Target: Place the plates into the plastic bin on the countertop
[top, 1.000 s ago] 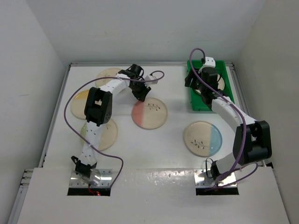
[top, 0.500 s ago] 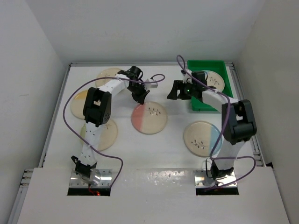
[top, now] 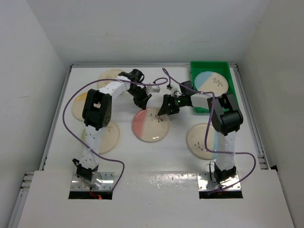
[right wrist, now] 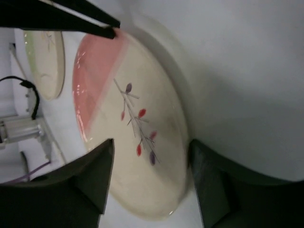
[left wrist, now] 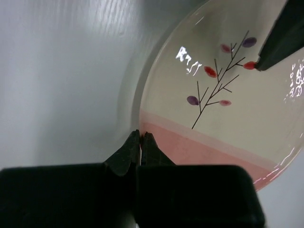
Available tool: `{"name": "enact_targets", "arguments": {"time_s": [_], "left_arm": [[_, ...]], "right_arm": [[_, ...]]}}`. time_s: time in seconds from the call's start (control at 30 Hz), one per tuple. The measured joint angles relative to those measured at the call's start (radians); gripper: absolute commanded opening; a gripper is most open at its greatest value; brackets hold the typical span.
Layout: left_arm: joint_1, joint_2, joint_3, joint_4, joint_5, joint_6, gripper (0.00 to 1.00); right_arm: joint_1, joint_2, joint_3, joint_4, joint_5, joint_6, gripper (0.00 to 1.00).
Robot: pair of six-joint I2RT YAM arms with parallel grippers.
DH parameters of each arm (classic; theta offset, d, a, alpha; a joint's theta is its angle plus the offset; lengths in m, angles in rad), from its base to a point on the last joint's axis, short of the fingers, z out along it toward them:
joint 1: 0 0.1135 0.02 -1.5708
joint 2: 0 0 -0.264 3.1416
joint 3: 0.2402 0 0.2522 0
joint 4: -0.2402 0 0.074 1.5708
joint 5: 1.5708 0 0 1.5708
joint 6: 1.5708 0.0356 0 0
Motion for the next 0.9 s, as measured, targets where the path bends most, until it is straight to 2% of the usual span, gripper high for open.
{"name": "enact_targets", "arguments": {"time_s": [0.07,0.1,0.17,0.2,0.27,0.33,0.5,0.53,0.57,0.63,0.67,0.7,0.77,0.9], "left_arm": [[0.000,-0.005,-0.001,0.000,-0.002,-0.005,0.00],[0.000,-0.007,-0.001,0.000,0.000,-0.006,0.00],[0.000,-0.013,-0.001,0.004,0.001,-0.012,0.00],[0.000,-0.016,-0.001,0.006,0.002,-0.013,0.00],[0.000,-0.021,-0.001,0.012,0.006,-0.019,0.00],[0.004,-0.022,-0.001,0.012,0.007,-0.023,0.00],[0.007,-0.026,-0.001,0.010,0.014,-0.042,0.01],[0.009,-0.027,-0.001,0.010,0.014,-0.047,0.09],[0.012,-0.027,-0.001,0.011,0.013,-0.053,0.34],[0.023,-0.028,0.015,0.018,0.019,-0.073,0.48],[0.035,-0.028,0.032,0.019,0.027,-0.093,0.60],[0.050,-0.028,0.057,0.023,0.041,-0.112,0.64],[0.092,-0.031,0.109,0.047,0.068,-0.172,0.65],[0.221,-0.074,0.151,0.172,0.060,-0.352,0.65]], "right_arm": [[0.022,0.013,-0.001,0.013,-0.013,-0.002,0.51],[0.026,0.017,-0.002,0.016,-0.020,0.001,0.42],[0.032,0.038,-0.008,0.022,-0.040,0.008,0.35],[0.032,0.045,-0.011,0.023,-0.054,0.013,0.27],[0.031,0.055,-0.014,0.025,-0.063,0.016,0.17],[0.026,0.061,-0.015,0.023,-0.079,0.023,0.00],[0.016,0.061,-0.015,0.020,-0.128,0.051,0.00],[0.016,0.061,-0.015,0.023,-0.130,0.059,0.00],[0.014,0.061,-0.015,0.027,-0.132,0.067,0.00],[0.009,0.056,-0.015,0.032,-0.130,0.097,0.00],[0.008,0.050,-0.015,0.038,-0.127,0.114,0.00],[0.005,0.036,-0.017,0.044,-0.119,0.134,0.00],[-0.006,0.001,-0.026,0.082,-0.092,0.195,0.00],[-0.088,-0.074,-0.045,0.294,-0.045,0.415,0.00]]}}
